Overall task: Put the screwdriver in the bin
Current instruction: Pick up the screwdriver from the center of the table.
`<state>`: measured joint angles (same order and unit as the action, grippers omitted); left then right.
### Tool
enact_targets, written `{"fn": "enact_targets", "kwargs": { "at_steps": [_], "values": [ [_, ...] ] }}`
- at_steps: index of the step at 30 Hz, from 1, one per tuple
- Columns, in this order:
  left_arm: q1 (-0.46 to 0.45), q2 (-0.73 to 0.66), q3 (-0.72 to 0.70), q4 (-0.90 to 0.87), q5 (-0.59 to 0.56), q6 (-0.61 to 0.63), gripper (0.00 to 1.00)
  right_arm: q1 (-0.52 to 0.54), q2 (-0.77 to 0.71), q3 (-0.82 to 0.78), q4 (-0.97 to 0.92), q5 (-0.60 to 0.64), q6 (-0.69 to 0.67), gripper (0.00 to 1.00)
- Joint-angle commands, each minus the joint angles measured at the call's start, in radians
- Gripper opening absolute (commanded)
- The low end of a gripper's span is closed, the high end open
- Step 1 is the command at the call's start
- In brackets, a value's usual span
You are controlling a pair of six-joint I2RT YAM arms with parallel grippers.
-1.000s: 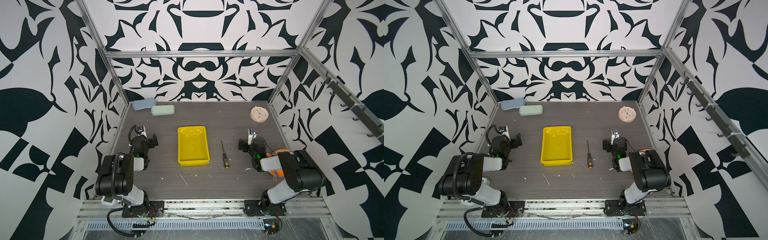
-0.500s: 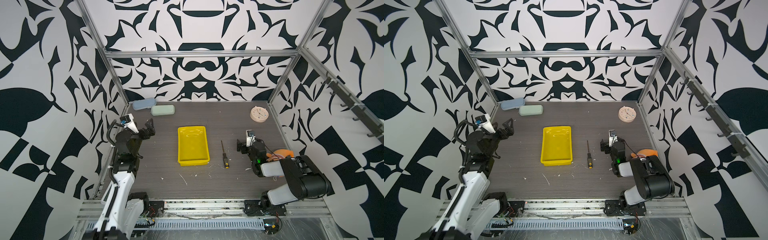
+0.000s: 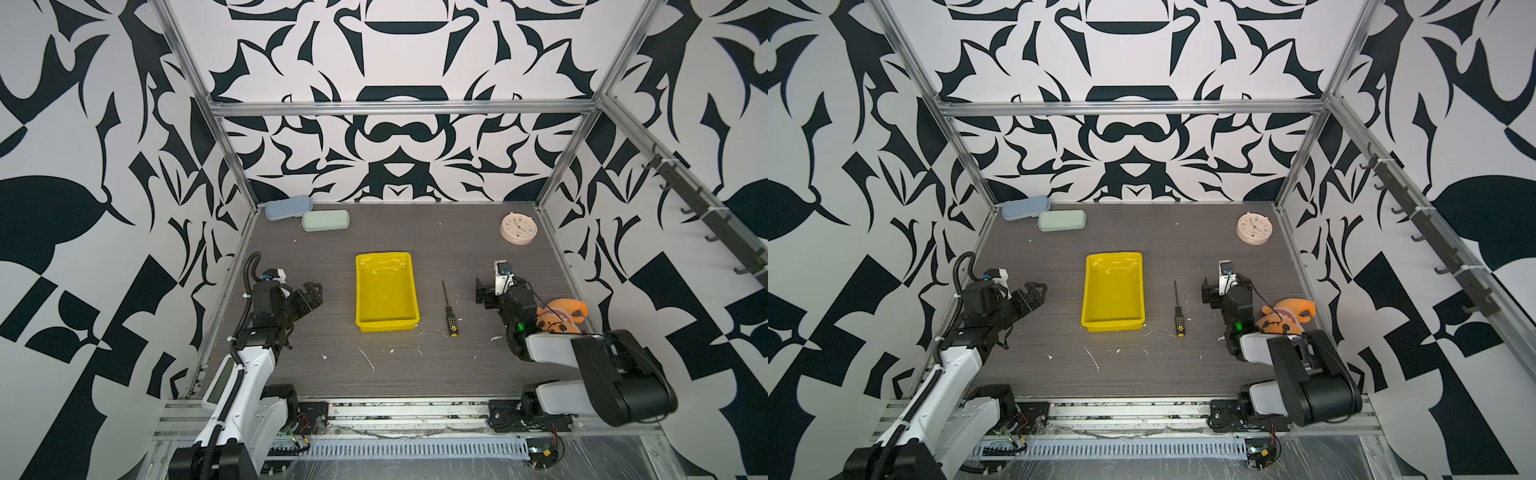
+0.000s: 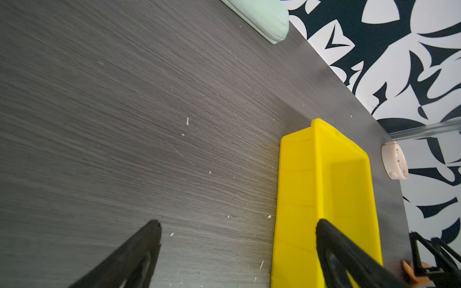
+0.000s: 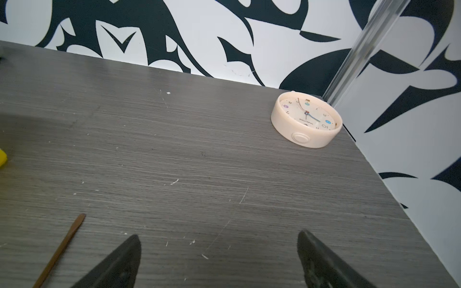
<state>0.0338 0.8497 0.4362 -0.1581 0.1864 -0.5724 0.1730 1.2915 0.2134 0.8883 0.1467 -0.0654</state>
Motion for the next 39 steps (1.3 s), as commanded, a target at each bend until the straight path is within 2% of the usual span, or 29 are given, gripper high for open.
{"fn": "enact_targets", "kwargs": {
  "at_steps": [1,3,5,7,8,11,15,18,21,23,25,28,30,31,33,35,39],
  "values": [
    [0.000,-0.038,0.008,-0.060,-0.068,-0.046,0.99,0.005,-0.199,0.086,-0.268,0.024,0.068,1.00],
    [0.000,-0.065,0.020,-0.128,-0.147,-0.062,0.99,0.005,-0.316,0.172,-0.521,0.078,0.196,1.00],
    [0.000,-0.100,0.009,-0.181,-0.235,-0.116,0.99,0.005,-0.402,0.262,-0.847,0.243,0.508,1.00],
    [0.000,-0.132,-0.010,-0.193,-0.272,-0.146,0.99,-0.001,-0.456,0.298,-1.089,0.387,0.828,1.00],
    [0.000,-0.150,-0.016,-0.191,-0.269,-0.149,0.99,-0.006,-0.483,0.301,-1.138,0.392,0.850,1.00],
    [0.000,-0.184,-0.029,-0.201,-0.280,-0.155,0.99,-0.007,-0.542,0.302,-1.140,0.303,0.760,0.99],
    [0.000,-0.230,-0.027,-0.247,-0.334,-0.171,0.99,-0.006,-0.561,0.318,-1.195,0.232,0.770,0.99],
    [0.000,-0.270,-0.054,-0.242,-0.339,-0.194,0.99,-0.006,-0.517,0.367,-1.277,0.131,0.762,0.99],
    [0.000,-0.311,-0.069,-0.275,-0.398,-0.250,0.99,0.016,-0.408,0.461,-1.401,0.067,0.776,1.00],
    [0.000,-0.345,-0.084,-0.265,-0.385,-0.258,0.99,0.089,-0.358,0.486,-1.421,0.069,0.803,1.00],
    [0.000,-0.377,-0.105,-0.254,-0.364,-0.269,0.99,0.200,-0.341,0.506,-1.446,0.125,0.843,0.97],
    [0.001,-0.423,-0.135,-0.229,-0.359,-0.276,0.99,0.382,-0.336,0.513,-1.485,0.214,0.931,0.87],
    [0.000,-0.447,-0.147,-0.220,-0.362,-0.278,0.99,0.459,-0.324,0.501,-1.475,0.207,0.980,0.77],
    [0.000,-0.457,-0.151,-0.221,-0.360,-0.279,0.99,0.480,-0.309,0.491,-1.452,0.184,0.987,0.73],
    [0.000,-0.470,-0.150,-0.230,-0.355,-0.278,0.99,0.499,-0.273,0.486,-1.432,0.157,0.988,0.71],
    [0.001,-0.478,-0.152,-0.237,-0.363,-0.283,0.99,0.508,-0.234,0.493,-1.436,0.155,0.987,0.63],
    [0.001,-0.472,-0.153,-0.233,-0.365,-0.287,0.99,0.521,-0.190,0.471,-1.394,0.126,0.993,0.62]
  ]
}}
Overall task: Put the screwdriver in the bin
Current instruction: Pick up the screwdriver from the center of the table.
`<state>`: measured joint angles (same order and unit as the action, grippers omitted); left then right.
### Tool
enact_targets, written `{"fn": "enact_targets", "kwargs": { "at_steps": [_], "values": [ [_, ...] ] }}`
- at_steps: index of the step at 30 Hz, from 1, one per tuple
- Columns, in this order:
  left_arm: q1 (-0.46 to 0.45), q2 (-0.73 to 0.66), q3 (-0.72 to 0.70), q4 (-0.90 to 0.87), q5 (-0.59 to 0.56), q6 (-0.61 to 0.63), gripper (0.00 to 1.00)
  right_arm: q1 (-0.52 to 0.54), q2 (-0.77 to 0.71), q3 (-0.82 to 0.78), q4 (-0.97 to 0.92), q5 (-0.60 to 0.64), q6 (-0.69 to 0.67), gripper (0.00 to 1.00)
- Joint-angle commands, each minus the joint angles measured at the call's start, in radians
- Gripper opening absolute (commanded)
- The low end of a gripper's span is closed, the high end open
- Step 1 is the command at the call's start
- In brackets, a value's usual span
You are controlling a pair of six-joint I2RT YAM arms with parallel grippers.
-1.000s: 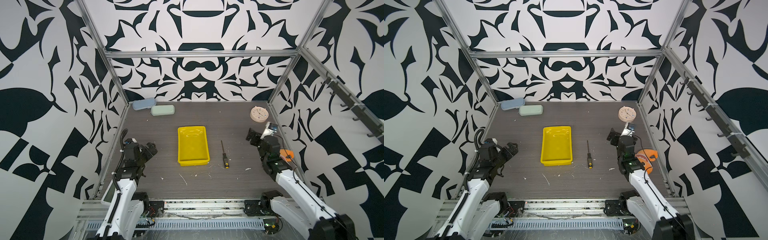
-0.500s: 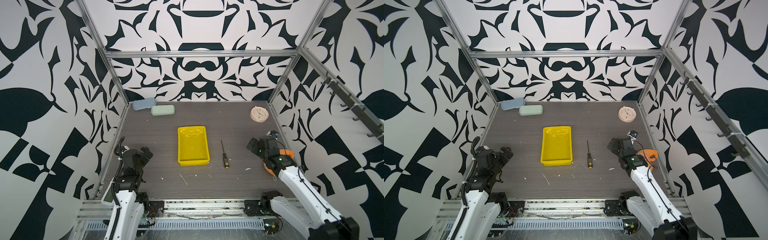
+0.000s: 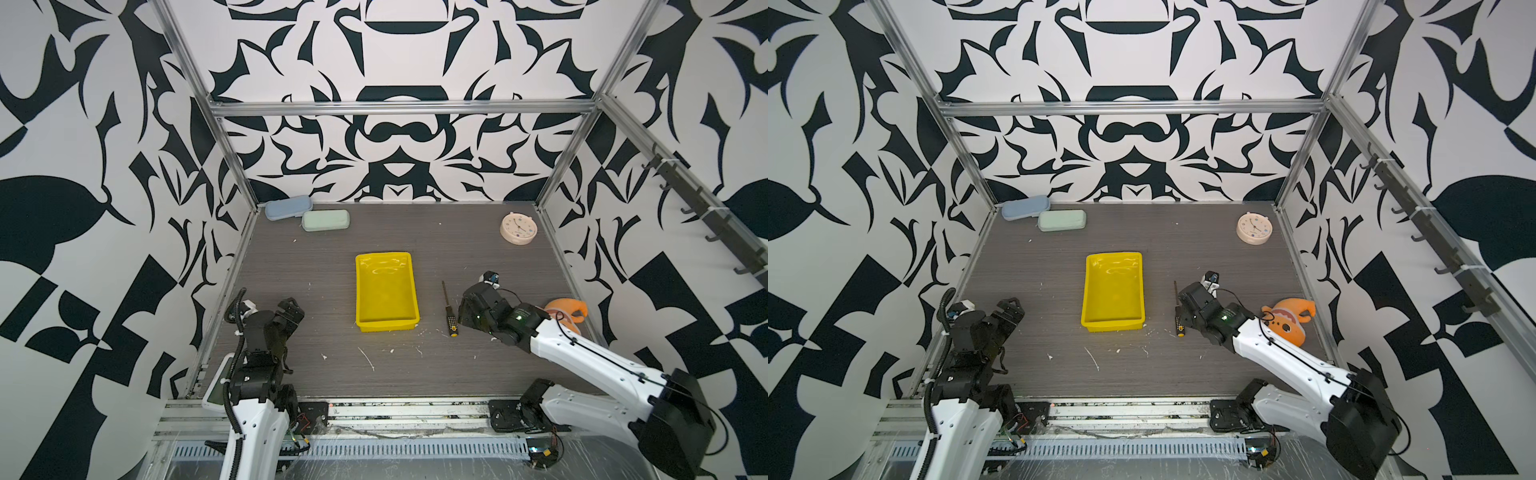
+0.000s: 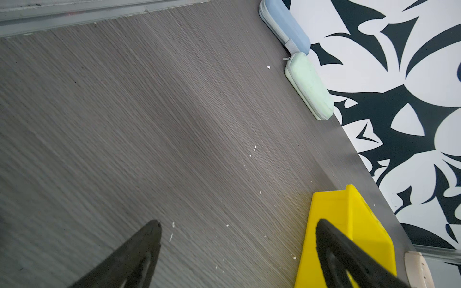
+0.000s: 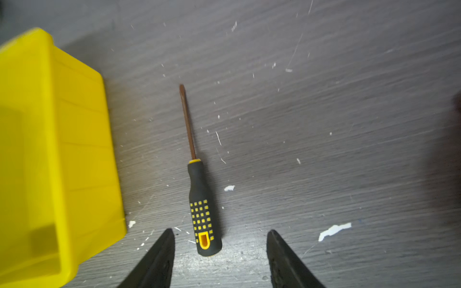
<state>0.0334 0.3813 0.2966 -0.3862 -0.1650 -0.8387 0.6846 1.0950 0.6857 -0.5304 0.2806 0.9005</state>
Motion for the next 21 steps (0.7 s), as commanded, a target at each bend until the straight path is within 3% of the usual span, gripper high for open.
{"fn": "enact_targets", "kwargs": {
  "at_steps": [1,11,21],
  "values": [
    [0.000,0.001,-0.012,-0.003,-0.010,-0.018,0.99,0.010,0.018,-0.015,0.045,-0.015,0.026,0.62],
    [-0.001,0.041,-0.005,0.007,0.005,-0.016,0.99,0.023,0.176,-0.044,0.179,-0.152,0.033,0.60],
    [0.000,-0.002,-0.009,-0.018,-0.022,-0.028,0.99,0.032,0.281,-0.012,0.160,-0.128,0.050,0.53]
  ]
}}
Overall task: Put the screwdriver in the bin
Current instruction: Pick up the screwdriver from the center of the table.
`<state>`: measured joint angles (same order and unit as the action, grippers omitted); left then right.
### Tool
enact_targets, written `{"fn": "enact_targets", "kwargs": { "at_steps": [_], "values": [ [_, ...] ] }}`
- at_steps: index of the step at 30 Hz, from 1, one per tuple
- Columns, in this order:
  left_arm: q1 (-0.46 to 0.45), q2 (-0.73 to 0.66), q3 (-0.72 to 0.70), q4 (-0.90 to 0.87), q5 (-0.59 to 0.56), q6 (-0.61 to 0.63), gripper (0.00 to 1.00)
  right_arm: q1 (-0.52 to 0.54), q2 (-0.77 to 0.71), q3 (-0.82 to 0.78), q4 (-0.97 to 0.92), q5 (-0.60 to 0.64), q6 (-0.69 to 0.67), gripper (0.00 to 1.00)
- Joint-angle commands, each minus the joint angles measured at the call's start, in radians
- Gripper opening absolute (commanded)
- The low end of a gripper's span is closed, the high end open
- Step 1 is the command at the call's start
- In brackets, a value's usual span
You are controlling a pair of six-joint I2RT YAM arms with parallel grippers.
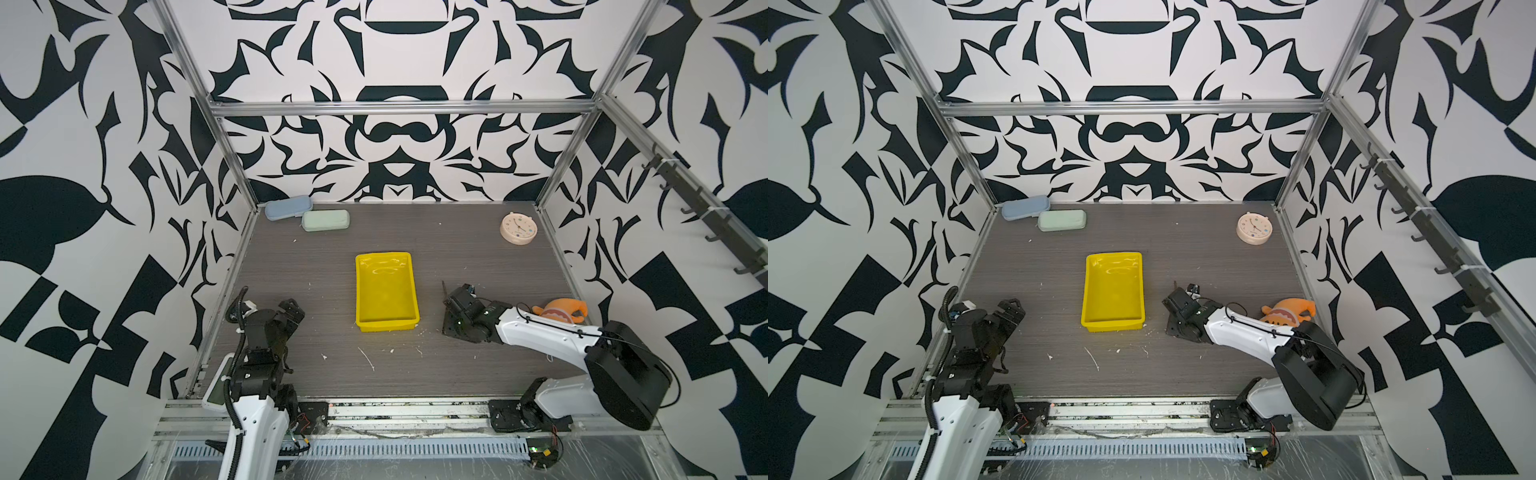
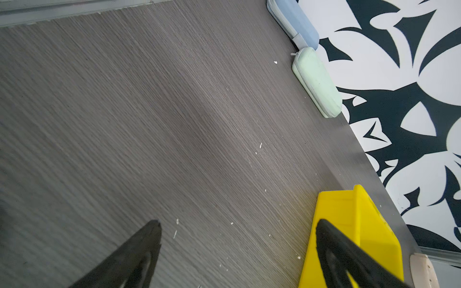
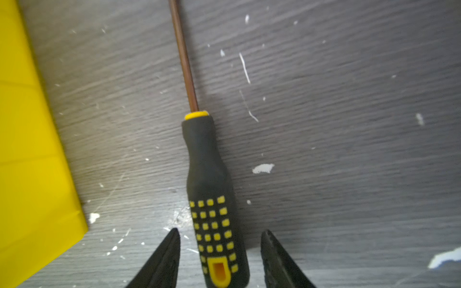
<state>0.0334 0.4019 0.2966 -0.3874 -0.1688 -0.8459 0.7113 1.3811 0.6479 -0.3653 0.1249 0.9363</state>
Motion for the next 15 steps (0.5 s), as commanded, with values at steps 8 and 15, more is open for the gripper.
{"fn": "enact_targets", "kwargs": {
  "at_steps": [8,15],
  "values": [
    [0.000,-0.042,-0.015,-0.028,-0.047,-0.037,0.99,0.016,0.000,-0.022,0.019,0.056,0.048,0.49],
    [0.001,-0.015,-0.014,-0.010,-0.048,-0.035,0.99,0.033,0.049,0.022,0.033,0.095,0.057,0.39]
  ]
}}
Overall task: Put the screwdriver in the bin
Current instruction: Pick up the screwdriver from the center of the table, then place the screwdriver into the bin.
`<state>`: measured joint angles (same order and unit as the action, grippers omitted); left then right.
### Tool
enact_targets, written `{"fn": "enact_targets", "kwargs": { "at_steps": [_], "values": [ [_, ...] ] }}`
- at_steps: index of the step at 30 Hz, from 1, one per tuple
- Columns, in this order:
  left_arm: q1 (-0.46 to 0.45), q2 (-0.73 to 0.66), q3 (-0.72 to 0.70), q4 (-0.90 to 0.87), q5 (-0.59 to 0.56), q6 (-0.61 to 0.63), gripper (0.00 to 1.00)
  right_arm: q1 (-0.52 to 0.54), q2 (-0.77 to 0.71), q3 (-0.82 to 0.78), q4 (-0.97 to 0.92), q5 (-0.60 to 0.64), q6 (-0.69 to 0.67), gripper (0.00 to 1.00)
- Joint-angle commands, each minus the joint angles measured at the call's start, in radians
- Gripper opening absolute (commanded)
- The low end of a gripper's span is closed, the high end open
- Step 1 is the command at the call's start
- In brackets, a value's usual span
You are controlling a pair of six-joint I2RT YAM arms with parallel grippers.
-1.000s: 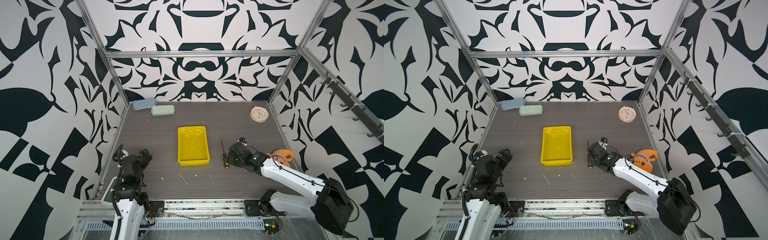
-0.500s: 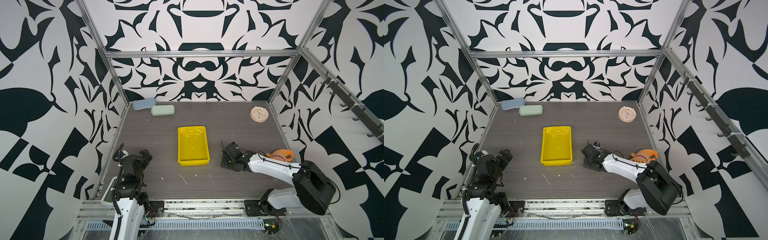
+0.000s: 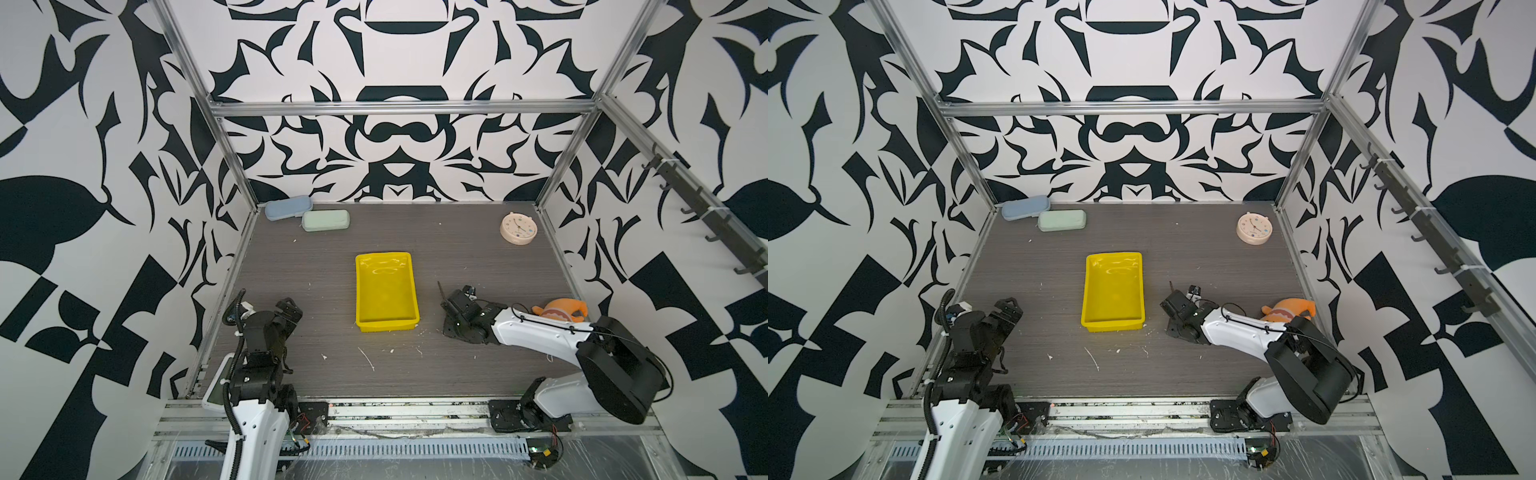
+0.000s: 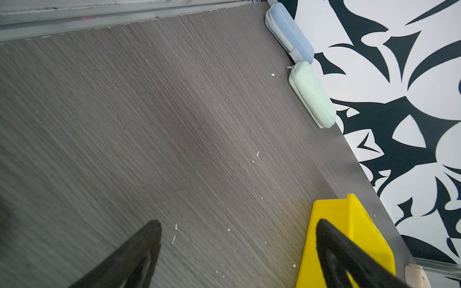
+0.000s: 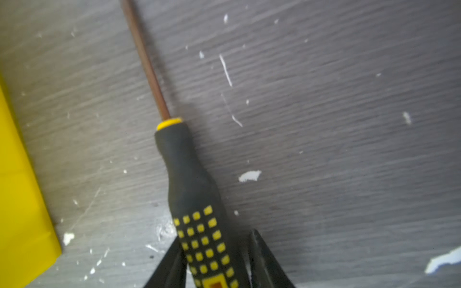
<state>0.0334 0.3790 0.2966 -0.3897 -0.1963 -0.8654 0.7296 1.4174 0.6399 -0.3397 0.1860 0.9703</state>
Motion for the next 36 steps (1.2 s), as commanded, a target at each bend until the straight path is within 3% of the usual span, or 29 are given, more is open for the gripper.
{"fn": "enact_targets", "kwargs": {
  "at_steps": [1,5,9,15,20,29,36],
  "values": [
    [0.001,0.013,-0.014,-0.003,-0.023,-0.015,0.99,0.025,0.015,0.032,0.016,0.043,0.025,0.38],
    [0.001,0.042,-0.002,-0.012,-0.019,-0.015,0.99,0.044,0.017,0.047,0.026,0.098,0.029,0.20],
    [0.001,0.051,0.005,-0.027,-0.032,-0.023,0.99,0.044,-0.007,0.086,-0.031,0.135,0.061,0.13],
    [0.001,0.030,-0.001,-0.038,-0.041,-0.025,0.99,0.048,-0.106,0.154,-0.096,0.210,0.051,0.05],
    [0.001,0.023,-0.010,-0.025,-0.043,-0.025,0.99,0.129,-0.144,0.208,-0.055,0.235,0.087,0.04],
    [0.000,0.029,-0.004,-0.038,-0.044,-0.026,0.99,0.238,0.174,0.511,0.018,0.181,0.050,0.04],
    [0.000,0.020,-0.008,-0.028,-0.034,-0.018,0.99,0.241,0.470,0.727,0.083,-0.046,0.100,0.03]
  ]
}}
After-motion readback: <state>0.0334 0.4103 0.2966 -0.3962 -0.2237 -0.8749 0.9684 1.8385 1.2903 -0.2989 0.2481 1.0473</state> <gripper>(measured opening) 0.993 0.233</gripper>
